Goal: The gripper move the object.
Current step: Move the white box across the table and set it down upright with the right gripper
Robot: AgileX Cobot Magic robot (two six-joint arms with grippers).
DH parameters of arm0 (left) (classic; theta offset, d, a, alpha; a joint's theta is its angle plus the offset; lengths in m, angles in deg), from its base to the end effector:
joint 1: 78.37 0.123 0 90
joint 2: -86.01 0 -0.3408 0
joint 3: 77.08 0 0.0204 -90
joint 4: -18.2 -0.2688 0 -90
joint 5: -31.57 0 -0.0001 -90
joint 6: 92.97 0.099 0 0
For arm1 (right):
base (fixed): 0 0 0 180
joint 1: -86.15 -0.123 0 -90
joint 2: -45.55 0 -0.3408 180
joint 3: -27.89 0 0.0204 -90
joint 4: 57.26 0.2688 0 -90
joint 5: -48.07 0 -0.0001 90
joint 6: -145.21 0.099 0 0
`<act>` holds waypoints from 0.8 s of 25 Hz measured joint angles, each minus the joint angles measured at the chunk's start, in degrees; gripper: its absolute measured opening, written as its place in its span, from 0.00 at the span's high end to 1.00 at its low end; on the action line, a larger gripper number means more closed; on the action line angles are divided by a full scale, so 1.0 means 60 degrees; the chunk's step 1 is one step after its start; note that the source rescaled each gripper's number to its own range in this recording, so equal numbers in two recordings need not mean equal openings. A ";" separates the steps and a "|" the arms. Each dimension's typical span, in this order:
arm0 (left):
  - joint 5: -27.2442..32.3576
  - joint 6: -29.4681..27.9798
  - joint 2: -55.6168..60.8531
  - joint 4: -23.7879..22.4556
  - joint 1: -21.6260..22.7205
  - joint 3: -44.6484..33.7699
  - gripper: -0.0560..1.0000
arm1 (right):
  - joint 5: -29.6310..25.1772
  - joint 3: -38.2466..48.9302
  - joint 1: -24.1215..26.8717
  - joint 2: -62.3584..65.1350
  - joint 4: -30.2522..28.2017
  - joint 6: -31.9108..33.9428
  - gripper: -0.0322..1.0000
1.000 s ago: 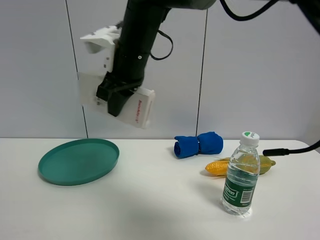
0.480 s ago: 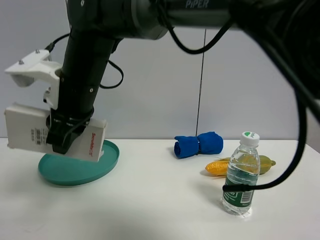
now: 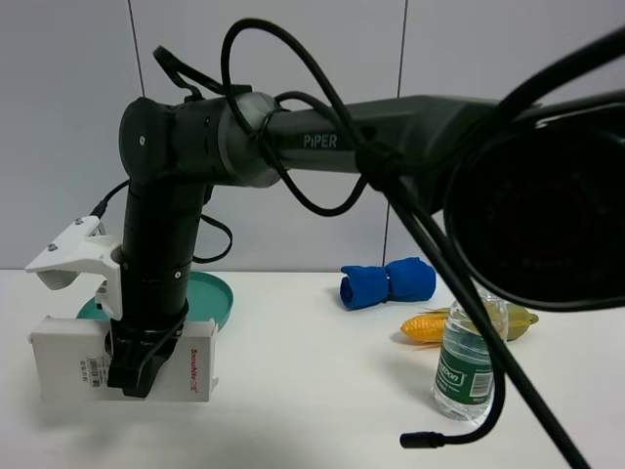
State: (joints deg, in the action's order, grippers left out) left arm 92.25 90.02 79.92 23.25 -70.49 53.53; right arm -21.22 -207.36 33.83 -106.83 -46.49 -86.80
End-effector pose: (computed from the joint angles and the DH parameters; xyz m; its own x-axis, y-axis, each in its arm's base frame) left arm -0.0389 -0.0131 0.2848 -0.4358 -0.0513 -0.8986 -0.0645 0.9976 -0.0257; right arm 0.3497 0.4811 0.1732 0.2040 -0.9360 -0.2869 -0.9790 -0.1931 -0.0660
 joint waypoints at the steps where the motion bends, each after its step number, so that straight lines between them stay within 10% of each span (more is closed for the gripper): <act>1: 0.0000 0.0000 0.0000 0.0000 0.0000 0.0000 0.00 | 0.0024 0.0000 0.0000 -0.0052 -0.0014 0.0000 0.97; 11: 0.0000 0.0000 0.0000 0.0000 0.0000 0.0000 0.00 | 0.0168 0.0000 0.0000 -0.0419 -0.0500 0.0447 0.94; 16: 0.0000 0.0000 0.0000 0.0000 0.0000 0.0000 0.00 | 0.0168 0.0000 0.0000 -0.0419 -0.0524 0.0735 0.45; 20: 0.0000 0.0000 0.0000 0.0000 0.0000 0.0000 0.00 | 0.0160 0.0000 0.0000 -0.0356 -0.0524 0.1044 0.32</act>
State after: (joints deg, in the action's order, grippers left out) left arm 92.25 90.02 79.92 23.25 -70.49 53.53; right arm -20.26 -207.36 33.83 -108.96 -49.64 -80.54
